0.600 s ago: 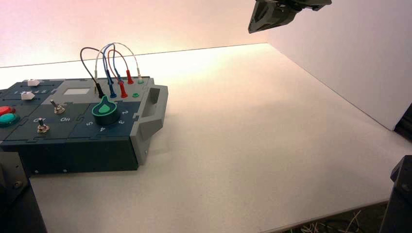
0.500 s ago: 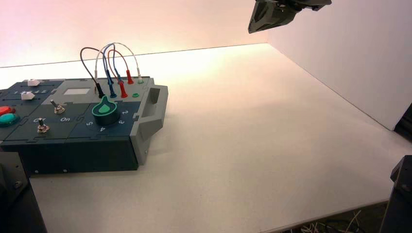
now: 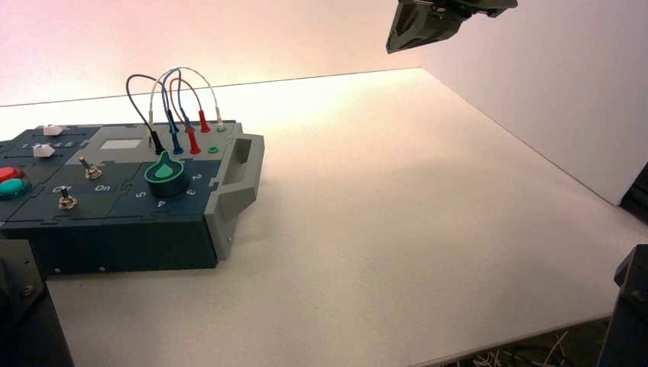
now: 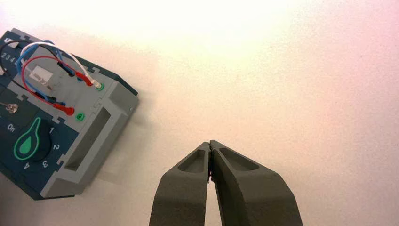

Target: Open both grippers.

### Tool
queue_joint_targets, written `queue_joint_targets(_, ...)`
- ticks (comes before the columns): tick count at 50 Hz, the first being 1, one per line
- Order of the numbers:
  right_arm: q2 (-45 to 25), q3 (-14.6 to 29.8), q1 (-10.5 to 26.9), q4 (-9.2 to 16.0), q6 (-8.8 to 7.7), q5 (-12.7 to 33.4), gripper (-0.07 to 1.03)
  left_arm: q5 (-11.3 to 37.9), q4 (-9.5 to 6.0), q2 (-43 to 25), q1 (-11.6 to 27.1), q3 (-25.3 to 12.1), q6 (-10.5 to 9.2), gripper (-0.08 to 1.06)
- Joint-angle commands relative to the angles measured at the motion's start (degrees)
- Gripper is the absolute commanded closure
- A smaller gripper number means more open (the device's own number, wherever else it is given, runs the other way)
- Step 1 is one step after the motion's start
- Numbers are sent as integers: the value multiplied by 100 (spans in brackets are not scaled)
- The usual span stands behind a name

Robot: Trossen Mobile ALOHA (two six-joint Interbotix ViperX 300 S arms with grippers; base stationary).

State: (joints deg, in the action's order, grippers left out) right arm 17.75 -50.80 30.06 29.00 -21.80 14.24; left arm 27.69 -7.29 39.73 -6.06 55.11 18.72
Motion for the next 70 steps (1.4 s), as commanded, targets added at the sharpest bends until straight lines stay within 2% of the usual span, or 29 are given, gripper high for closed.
queue_joint_targets(1,53,88,35,9,-9,-53,98,-62,9,9,26,-105,9,101)
queue_joint_targets(22,9,114,35,-9,-9,-141,98,-132,9,-35,18,-105,0,101)
queue_joint_targets(25,-9,123,35,-9,-9,-149,97,-158,9,-26,26,-105,0,97)
queue_joint_targets(31,-44,123,35,-9,-9,-149,85,-255,0,-9,26,-70,0,77)
queue_joint_targets(35,-70,132,35,9,0,-149,70,-299,0,18,26,-62,0,62)
queue_joint_targets(39,-123,149,35,9,9,-149,49,-334,0,44,26,-62,-9,49)
queue_joint_targets(40,-185,158,35,18,9,-141,35,-369,0,70,18,-62,-9,40)
queue_joint_targets(41,-193,158,35,18,18,-149,32,-378,0,70,26,-62,-9,39)
queue_joint_targets(42,-246,158,35,26,26,-132,28,-422,0,97,26,-53,-9,31)
queue_joint_targets(43,-299,176,35,35,26,-105,26,-439,-9,114,18,-53,-9,27)
queue_joint_targets(49,-545,255,35,44,35,114,23,-448,0,149,26,-53,-9,16)
queue_joint_targets(54,-721,343,35,70,44,290,18,-457,0,167,18,-53,-9,13)
queue_joint_targets(55,-1072,554,35,149,62,580,9,-466,0,176,26,-53,-9,12)
queue_joint_targets(63,-1512,1020,35,272,62,1081,9,-475,0,193,26,-44,-9,11)
queue_joint_targets(70,-1644,1204,35,299,62,1143,9,-492,0,167,26,-26,-9,11)
